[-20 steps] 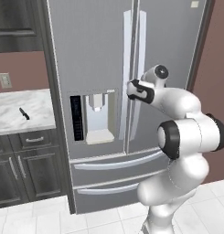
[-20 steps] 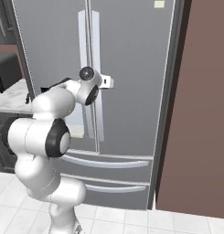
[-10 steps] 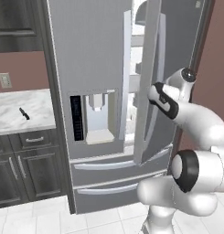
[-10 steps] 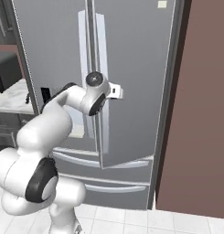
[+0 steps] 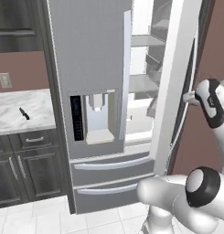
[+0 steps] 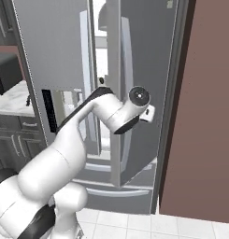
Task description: Retrieve the butter from the fridge and place it on a plate on the dining table. Then retrieve the butter knife by the fridge and place it near the plate.
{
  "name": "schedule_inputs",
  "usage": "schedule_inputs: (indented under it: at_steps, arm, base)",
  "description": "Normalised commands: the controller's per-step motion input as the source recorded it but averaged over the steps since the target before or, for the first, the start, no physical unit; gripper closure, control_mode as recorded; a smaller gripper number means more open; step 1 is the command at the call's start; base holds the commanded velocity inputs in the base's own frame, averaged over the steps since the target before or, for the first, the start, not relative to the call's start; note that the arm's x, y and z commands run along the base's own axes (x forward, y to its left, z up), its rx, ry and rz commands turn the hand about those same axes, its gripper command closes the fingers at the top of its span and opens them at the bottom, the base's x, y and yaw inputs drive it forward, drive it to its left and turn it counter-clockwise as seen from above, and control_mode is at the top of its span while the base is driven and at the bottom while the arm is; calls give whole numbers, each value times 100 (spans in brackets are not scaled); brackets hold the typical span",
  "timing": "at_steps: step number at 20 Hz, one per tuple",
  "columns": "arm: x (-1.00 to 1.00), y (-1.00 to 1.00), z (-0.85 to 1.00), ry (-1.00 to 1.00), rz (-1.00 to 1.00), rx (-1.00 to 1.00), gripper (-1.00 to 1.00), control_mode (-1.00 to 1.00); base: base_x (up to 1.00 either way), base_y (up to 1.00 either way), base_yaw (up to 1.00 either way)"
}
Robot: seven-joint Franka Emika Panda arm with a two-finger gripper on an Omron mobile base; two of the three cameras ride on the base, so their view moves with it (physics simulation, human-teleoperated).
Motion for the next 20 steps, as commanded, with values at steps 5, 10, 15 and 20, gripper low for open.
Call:
schedule_inputs:
  at_steps: [5,10,15,20]
  arm:
    - [-60,-54,15,-2,-1,13,100,-100]
    - [-64,24,21,-1,-5,-14,-100,-100]
    - [-58,66,30,4,-19,-33,-100,-100]
    - [6,100,8,35,-28,-49,-100,-100]
  base:
    - [0,0,0]
    - [0,0,0]
    - [0,0,0]
    - [0,0,0]
